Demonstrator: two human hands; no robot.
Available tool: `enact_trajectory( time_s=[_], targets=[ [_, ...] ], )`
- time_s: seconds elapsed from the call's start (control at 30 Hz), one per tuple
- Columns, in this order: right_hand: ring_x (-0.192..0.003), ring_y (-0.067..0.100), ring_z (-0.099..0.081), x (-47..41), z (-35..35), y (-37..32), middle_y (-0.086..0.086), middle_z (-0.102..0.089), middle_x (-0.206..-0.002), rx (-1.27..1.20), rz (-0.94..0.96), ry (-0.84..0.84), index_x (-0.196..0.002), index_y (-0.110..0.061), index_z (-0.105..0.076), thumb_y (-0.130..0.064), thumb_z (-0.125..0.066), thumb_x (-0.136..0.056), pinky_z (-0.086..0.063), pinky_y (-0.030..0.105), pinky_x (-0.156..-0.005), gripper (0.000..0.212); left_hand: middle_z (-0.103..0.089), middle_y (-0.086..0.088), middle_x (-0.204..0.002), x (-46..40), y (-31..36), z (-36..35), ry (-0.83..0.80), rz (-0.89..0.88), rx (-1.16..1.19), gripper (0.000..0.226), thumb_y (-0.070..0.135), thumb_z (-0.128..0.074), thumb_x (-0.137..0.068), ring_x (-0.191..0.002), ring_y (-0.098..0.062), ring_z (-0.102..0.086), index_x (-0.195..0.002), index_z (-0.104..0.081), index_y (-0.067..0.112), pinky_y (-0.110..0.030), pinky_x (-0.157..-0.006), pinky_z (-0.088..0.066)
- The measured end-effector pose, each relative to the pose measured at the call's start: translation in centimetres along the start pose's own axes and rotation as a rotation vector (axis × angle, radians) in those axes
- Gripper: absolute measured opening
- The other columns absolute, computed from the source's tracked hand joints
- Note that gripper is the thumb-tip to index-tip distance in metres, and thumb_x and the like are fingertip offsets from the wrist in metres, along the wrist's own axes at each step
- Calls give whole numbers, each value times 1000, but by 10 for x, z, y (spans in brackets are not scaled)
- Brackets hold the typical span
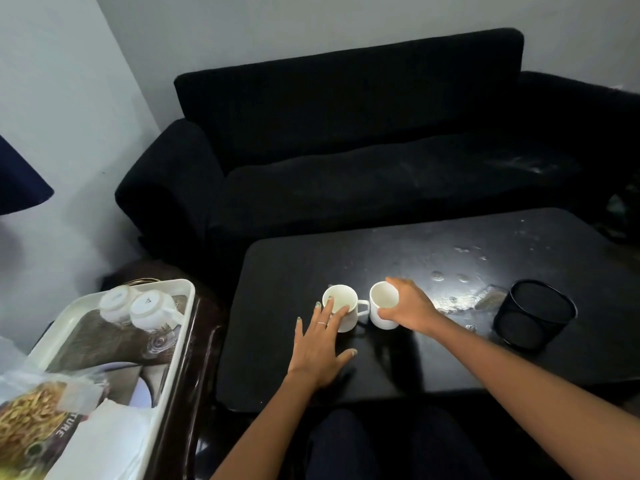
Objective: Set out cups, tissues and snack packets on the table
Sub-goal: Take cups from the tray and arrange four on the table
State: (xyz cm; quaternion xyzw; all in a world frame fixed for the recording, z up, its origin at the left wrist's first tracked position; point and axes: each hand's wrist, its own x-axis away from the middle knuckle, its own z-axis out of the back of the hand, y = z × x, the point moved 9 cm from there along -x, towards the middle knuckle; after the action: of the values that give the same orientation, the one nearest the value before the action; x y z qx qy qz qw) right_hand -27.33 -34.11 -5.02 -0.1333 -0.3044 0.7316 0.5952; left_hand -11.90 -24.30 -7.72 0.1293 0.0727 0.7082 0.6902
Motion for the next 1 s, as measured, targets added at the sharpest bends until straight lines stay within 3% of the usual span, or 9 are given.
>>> enact_trajectory(
  time_s=[0.07, 0.17, 0.37, 0.47, 0.6, 0.67, 0.83, 1.0],
  targets=[
    [-126, 26, -41, 2, -1, 3, 5, -39, -140, 81, -14, -7, -138, -23, -37, -32, -72, -72, -34, 38, -100, 75, 12, 5, -161, 2, 0, -1, -9, 7, -27, 80, 52, -50, -90, -148, -20, 10, -150, 0, 38, -51, -117, 0],
    [-133, 25, -32, 7, 3, 3, 2, -30, -146, 153, -16, 74, -143, -26, -27, -40, -70, -72, -27, 40, -103, 85, 21, 3, -159, 7, -5, -2, -8, 31, -40, 84, 54, -47, -91, -148, -22, 14, -149, 11, 38, -51, -117, -2],
    [-117, 23, -39, 31, 17, -24, 1, -44, -127, 313, 115, 324, -126, -23, -45, -39, -57, -81, -29, 36, -94, 50, 14, 2, -161, 24, -28, 11, 39, 95, 11, 79, 55, -45, -92, -149, -22, 7, -150, 4, 35, -48, -118, -5],
    [-111, 22, -42, 41, 11, -52, 0, -49, -119, 372, 237, 374, -118, -23, -52, -29, -55, -83, -28, 33, -86, 36, -1, 2, -161, 36, -44, 29, 123, 123, 19, 72, 51, -45, -93, -148, -21, -5, -151, -5, 32, -42, -120, -11],
    [-107, 20, -44, 49, -11, -99, -4, -52, -115, 361, 391, 330, -113, -24, -56, -24, -54, -82, -32, 33, -84, 31, -44, 6, -144, 64, -72, 83, 452, 214, 48, 50, 35, -52, -91, -133, -13, -41, -139, -39, 27, -32, -110, -33],
    [-106, 21, -46, 54, -26, -126, -4, -53, -112, 349, 461, 307, -110, -24, -59, -23, -55, -81, -33, 34, -83, 28, -57, 4, -131, 82, -92, 107, 612, 276, 39, 42, 27, -60, -85, -121, -16, -53, -127, -53, 24, -33, -101, -39],
    [-109, 17, -43, 65, -71, -183, -8, -51, -115, 337, 652, 171, -111, -27, -56, -28, -51, -84, -31, 32, -89, 27, -56, -8, -133, 114, -149, 131, 722, 504, 27, 45, 25, -63, -83, -124, -26, -49, -126, -55, 13, -44, -106, -34],
    [-113, 17, -42, 72, -103, -238, -5, -49, -120, 352, 791, 66, -118, -23, -54, -27, -48, -89, -29, 32, -93, 30, -36, -16, -149, 136, -196, 116, 610, 748, 65, 64, 39, -52, -91, -139, -32, -30, -142, -34, 5, -49, -114, -21]
  ],
)
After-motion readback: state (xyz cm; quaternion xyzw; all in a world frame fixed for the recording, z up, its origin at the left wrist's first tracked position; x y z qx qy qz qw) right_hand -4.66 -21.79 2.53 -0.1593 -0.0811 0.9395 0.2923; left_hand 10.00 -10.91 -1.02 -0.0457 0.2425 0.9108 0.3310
